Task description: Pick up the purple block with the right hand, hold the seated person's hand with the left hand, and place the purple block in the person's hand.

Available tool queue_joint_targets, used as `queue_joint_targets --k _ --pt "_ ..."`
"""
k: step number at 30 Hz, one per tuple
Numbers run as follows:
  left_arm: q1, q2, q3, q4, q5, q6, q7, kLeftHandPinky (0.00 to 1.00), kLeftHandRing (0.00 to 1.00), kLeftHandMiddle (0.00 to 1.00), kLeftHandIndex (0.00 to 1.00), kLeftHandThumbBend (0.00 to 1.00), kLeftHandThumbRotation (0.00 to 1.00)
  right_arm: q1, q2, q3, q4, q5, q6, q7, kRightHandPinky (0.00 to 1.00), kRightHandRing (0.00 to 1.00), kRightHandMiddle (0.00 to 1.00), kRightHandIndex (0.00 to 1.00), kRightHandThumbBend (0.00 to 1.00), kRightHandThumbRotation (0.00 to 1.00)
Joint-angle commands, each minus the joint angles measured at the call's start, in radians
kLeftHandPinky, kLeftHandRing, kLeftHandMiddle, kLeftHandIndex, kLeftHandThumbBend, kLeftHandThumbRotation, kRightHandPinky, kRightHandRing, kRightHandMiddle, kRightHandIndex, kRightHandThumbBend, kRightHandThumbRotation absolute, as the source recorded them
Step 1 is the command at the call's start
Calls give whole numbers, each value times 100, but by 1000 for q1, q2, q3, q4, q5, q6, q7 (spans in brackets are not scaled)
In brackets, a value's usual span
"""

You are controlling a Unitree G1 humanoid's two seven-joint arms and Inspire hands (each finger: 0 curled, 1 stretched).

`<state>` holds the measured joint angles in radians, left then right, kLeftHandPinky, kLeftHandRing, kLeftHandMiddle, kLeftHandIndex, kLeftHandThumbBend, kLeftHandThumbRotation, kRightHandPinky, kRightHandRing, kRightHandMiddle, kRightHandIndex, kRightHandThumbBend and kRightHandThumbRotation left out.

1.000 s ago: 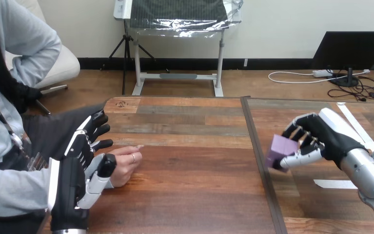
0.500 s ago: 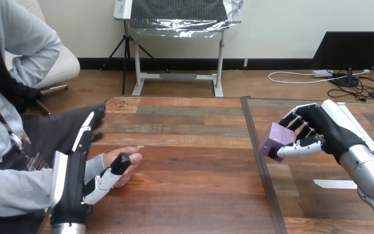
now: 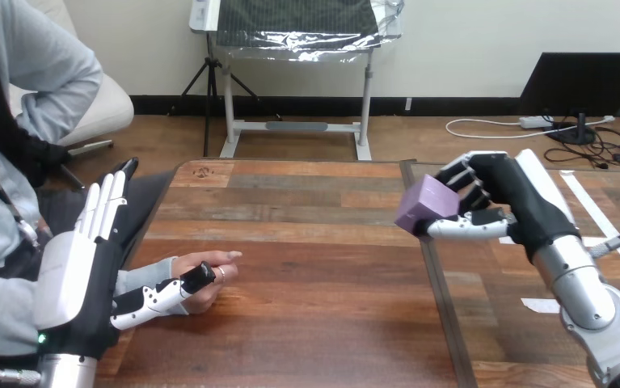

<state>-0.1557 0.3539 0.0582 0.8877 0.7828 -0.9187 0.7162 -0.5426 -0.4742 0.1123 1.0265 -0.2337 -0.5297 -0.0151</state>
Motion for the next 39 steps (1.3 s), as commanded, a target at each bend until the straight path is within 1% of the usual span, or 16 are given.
queue_joint_targets --k 1,4,5,6,7,8,12,16,19,21,24,27,29,34,36,39 --pt "-44 58 -38 -65 0 28 19 100 100 100 100 100 88 -40 33 -36 -70 27 -49 -30 30 35 43 50 77 0" --pt "-52 78 -48 -62 -7 42 22 100 100 100 100 100 86 -37 43 -42 -80 34 -51 -30 30 35 42 50 77 0" --pt "-56 115 -57 -67 -2 67 11 100 100 100 100 100 84 -35 65 -56 -87 54 -58 -32 30 35 42 51 76 0" --pt "-59 143 -63 -72 2 85 3 100 100 99 100 100 83 -32 81 -67 -93 69 -64 -34 31 35 42 51 76 0" --pt "-61 167 -67 -77 6 101 -7 100 100 99 100 100 83 -30 95 -75 -99 81 -72 -38 31 35 42 50 76 0" --pt "-62 181 -69 -80 7 112 -13 100 100 98 100 100 82 -29 103 -79 -103 89 -78 -40 31 36 43 50 76 0" --pt "-62 205 -78 -88 7 130 -19 100 100 96 99 100 77 -27 116 -89 -106 110 -96 -29 30 36 43 49 75 0" --pt "-58 237 -87 -104 -5 150 -52 100 99 96 99 100 73 -25 128 -97 -107 117 -109 -36 30 35 42 49 75 0" --pt "-55 256 -92 -113 -13 157 -73 98 96 94 98 100 69 -25 135 -104 -100 120 -121 -39 30 35 42 49 74 0" --pt "-54 265 -94 -117 -21 159 -86 93 93 92 96 100 65 -25 140 -109 -98 126 -125 -35 30 35 42 49 74 0" --pt "-54 282 -99 -122 -18 167 -93 88 91 91 95 100 62 -25 147 -118 -92 137 -135 -28 31 35 42 49 74 0" --pt "-54 298 -105 -130 -21 177 -119 84 88 89 93 100 58 -23 152 -120 -97 140 -146 -29 30 35 42 48 74 0" --pt "-53 310 -108 -137 -26 186 -145 80 86 87 91 100 54 -22 155 -122 -96 146 -156 -25 30 35 42 48 74 0" --pt "-58 329 -114 -141 -43 202 -201 77 84 85 89 100 50 -18 163 -130 -101 152 -165 -21 29 34 41 47 74 0" --pt "-59 335 -117 -143 -47 209 -215 76 83 84 88 100 49 -18 164 -131 -101 151 -170 -20 29 34 41 47 74 0" --pt "-64 347 -123 -141 -57 229 -269 75 82 83 87 100 44 -14 169 -139 -102 162 -178 -8 29 34 41 46 73 0"
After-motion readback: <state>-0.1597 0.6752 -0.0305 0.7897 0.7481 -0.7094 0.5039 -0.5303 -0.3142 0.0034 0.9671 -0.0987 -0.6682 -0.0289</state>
